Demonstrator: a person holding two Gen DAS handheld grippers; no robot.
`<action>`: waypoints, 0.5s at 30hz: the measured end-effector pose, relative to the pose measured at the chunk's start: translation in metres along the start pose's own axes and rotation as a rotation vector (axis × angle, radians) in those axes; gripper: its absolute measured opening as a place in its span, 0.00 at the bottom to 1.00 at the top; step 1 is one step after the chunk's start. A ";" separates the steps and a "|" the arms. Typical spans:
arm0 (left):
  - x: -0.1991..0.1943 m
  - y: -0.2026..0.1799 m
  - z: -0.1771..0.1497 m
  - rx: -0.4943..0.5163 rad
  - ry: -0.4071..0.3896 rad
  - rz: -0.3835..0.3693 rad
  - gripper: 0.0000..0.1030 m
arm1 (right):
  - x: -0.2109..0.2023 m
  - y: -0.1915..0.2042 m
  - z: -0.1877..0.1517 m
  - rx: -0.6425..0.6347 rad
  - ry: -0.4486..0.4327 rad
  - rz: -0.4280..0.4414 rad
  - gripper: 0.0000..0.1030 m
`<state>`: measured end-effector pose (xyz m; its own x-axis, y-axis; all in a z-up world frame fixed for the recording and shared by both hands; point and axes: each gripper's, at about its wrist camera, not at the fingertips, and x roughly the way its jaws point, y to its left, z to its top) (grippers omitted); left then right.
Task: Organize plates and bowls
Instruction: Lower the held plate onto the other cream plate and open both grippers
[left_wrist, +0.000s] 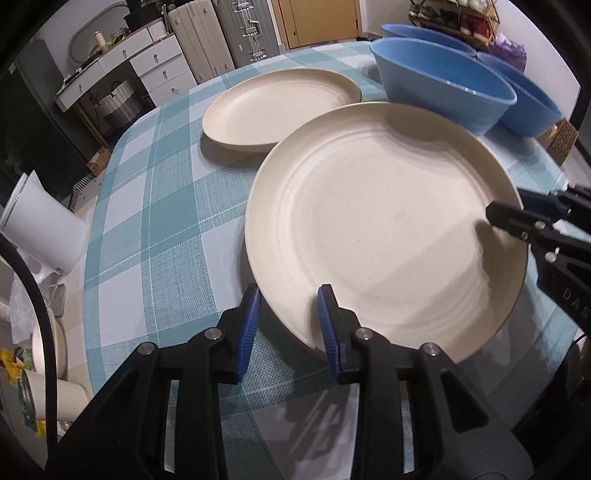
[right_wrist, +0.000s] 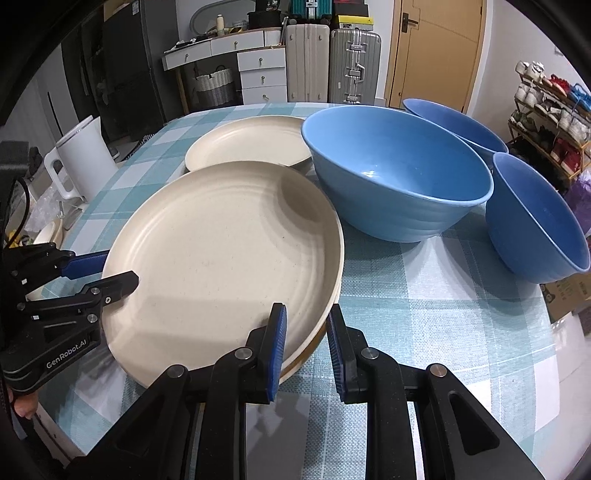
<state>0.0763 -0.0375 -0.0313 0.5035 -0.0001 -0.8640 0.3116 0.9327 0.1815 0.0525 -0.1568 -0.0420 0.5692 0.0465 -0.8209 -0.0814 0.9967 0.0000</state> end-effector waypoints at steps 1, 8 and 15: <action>0.000 -0.001 0.000 0.007 0.000 0.008 0.27 | 0.000 0.000 0.000 -0.002 -0.003 -0.005 0.21; 0.001 -0.003 0.000 0.014 0.001 0.012 0.27 | 0.002 0.005 -0.004 -0.012 -0.010 -0.038 0.23; 0.002 0.001 -0.001 0.003 0.005 -0.013 0.27 | 0.006 0.006 -0.006 -0.019 -0.001 -0.043 0.24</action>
<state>0.0768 -0.0359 -0.0329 0.4953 -0.0102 -0.8687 0.3206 0.9315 0.1719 0.0503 -0.1507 -0.0501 0.5730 0.0037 -0.8196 -0.0720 0.9963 -0.0459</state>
